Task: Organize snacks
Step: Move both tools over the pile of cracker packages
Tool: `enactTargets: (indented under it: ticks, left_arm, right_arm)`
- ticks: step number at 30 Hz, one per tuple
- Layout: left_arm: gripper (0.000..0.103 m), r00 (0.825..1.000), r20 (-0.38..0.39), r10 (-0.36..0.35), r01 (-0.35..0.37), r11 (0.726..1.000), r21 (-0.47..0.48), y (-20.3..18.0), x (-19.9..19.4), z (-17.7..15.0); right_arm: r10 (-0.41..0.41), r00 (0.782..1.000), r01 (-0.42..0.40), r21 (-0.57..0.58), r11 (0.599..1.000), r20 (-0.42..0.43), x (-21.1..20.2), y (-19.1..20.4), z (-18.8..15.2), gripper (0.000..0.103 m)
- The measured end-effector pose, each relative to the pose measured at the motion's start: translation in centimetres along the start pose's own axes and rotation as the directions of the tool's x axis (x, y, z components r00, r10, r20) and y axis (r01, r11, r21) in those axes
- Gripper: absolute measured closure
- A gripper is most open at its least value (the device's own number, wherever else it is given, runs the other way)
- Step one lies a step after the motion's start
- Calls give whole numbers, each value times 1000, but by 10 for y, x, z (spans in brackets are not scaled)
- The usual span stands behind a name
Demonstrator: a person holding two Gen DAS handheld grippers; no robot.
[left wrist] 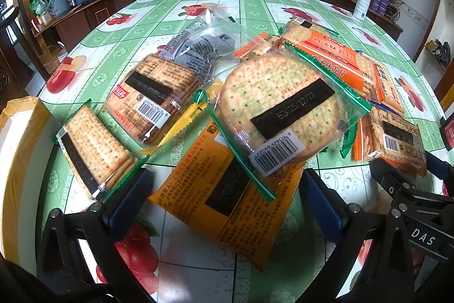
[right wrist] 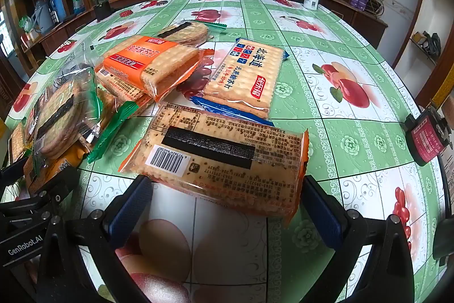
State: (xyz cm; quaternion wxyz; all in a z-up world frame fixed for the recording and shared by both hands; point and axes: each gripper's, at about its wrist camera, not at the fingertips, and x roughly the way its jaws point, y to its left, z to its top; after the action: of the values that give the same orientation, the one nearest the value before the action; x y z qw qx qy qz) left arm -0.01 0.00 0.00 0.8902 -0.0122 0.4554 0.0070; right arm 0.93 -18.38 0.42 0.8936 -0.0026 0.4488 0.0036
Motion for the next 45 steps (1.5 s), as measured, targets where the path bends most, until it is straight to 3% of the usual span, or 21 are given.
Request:
enactTargets:
  ticks: [11, 18, 27, 36, 45]
  left_arm:
    - [0, 1000, -8, 4, -4, 1000, 16, -1, -3, -1]
    - [0, 994, 107, 22, -25, 999, 26, 6, -45, -3]
    - [0, 963, 255, 87, -95, 995, 18, 34, -92, 6]
    - [0, 955, 284, 88, -94, 996, 6, 37, -103, 7]
    - [0, 959, 273, 82, -84, 996, -3, 39, -99, 7]
  right_arm:
    - [-1, 1000, 1, -2, 1000, 2, 0, -1, 0, 0]
    - [-90, 995, 93, -67, 993, 51, -22, 0, -1, 0]
    - [42, 985, -34, -48, 998, 166, -72, 0, 9, 0]
    - [110, 974, -95, -85, 992, 199, -84, 17, 6, 0]
    - [119, 974, -103, -92, 990, 192, -83, 23, 7, 0]
